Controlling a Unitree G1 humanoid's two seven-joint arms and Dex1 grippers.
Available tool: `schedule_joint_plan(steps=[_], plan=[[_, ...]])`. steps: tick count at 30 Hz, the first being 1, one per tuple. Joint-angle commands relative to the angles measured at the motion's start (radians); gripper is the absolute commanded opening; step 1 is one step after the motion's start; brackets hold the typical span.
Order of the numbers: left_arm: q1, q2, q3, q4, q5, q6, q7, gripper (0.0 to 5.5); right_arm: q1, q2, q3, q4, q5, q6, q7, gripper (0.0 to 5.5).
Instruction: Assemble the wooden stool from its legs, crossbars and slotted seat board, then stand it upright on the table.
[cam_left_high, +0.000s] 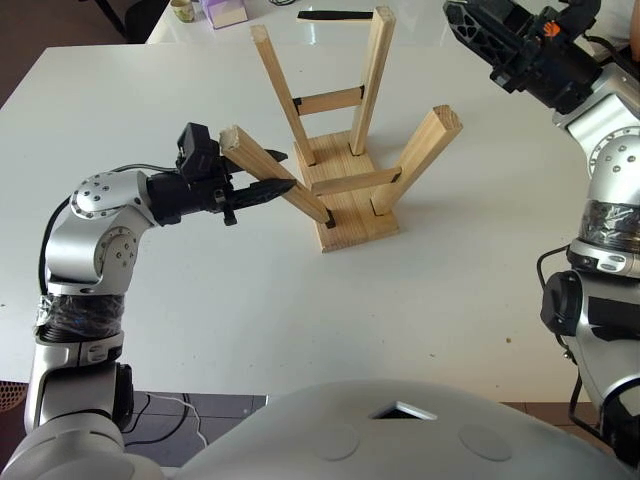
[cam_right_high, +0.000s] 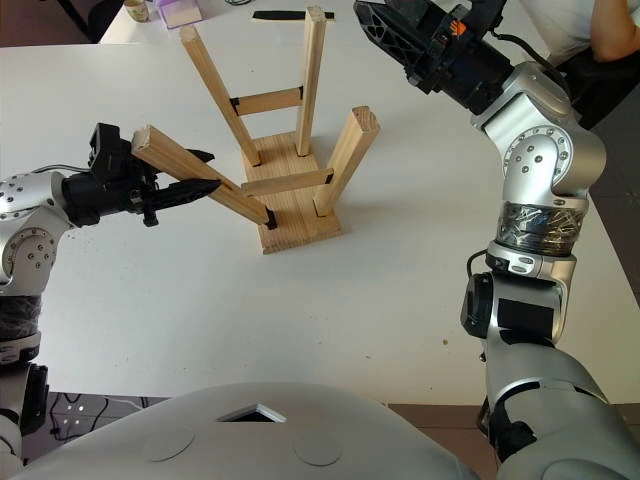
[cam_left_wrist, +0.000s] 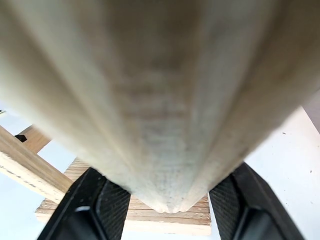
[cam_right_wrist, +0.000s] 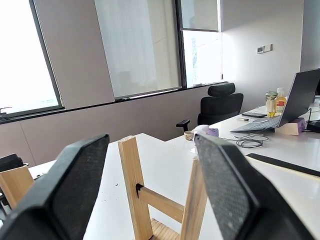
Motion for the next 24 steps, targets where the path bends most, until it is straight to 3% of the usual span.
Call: schedule_joint_plan(steps=[1, 12, 24], plan=[[-0.008, 0.021, -0.049, 0.021, 0.076, -0.025, -0.034, 2.04, 0.009, 0.004, -0.004, -0.018, 0.009, 0.002, -0.009, 3.14], [-0.083, 0.044, -0.098, 0.094, 0.152, -0.079, -0.099, 2.04, 0.027, 0.031, 0.006, -0.075, 0.022, 0.012, -0.031, 3.14], [-0.075, 0.039, -0.112, 0.041, 0.179, -0.056, -0.056, 2.04, 0.089, 0.047, 0.04, -0.216, 0.06, 0.048, -0.07, 3.14]])
